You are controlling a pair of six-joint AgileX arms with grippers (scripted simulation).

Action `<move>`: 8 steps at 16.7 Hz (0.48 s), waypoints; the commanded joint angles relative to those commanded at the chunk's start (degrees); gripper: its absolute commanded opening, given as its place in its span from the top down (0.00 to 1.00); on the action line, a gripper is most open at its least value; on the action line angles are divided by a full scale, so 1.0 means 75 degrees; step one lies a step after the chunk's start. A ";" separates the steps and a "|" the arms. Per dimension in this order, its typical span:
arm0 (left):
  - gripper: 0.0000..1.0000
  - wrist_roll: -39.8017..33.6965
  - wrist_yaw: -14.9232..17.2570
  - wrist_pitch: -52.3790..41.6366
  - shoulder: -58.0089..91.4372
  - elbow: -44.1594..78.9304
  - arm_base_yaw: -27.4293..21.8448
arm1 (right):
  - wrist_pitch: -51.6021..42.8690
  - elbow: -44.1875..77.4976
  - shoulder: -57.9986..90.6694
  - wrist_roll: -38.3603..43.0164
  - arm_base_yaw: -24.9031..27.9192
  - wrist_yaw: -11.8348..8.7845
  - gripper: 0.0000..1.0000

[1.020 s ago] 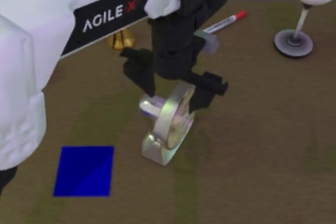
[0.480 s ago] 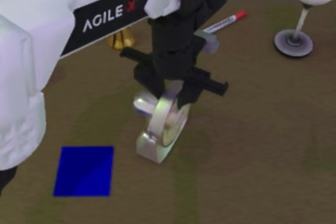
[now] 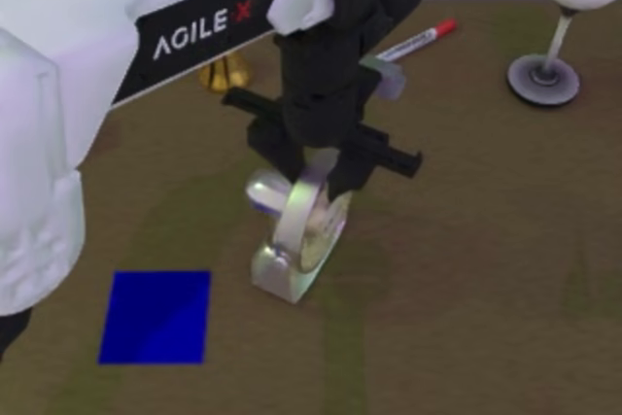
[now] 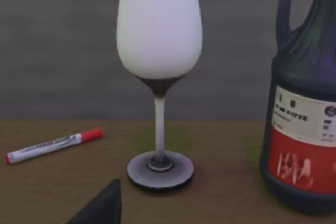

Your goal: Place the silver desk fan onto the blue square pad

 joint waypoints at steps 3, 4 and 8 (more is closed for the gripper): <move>1.00 -0.0033 0.0010 -0.0309 0.0045 0.0323 0.0047 | 0.0000 0.0000 0.0000 0.0000 0.0000 0.0000 0.00; 1.00 -0.0044 0.0014 -0.0534 0.0064 0.0592 0.0077 | 0.0000 0.0000 0.0000 0.0000 0.0000 0.0000 0.00; 1.00 -0.0018 0.0005 -0.1514 0.0167 0.1684 0.0130 | 0.0000 0.0000 0.0000 0.0000 0.0000 0.0000 0.00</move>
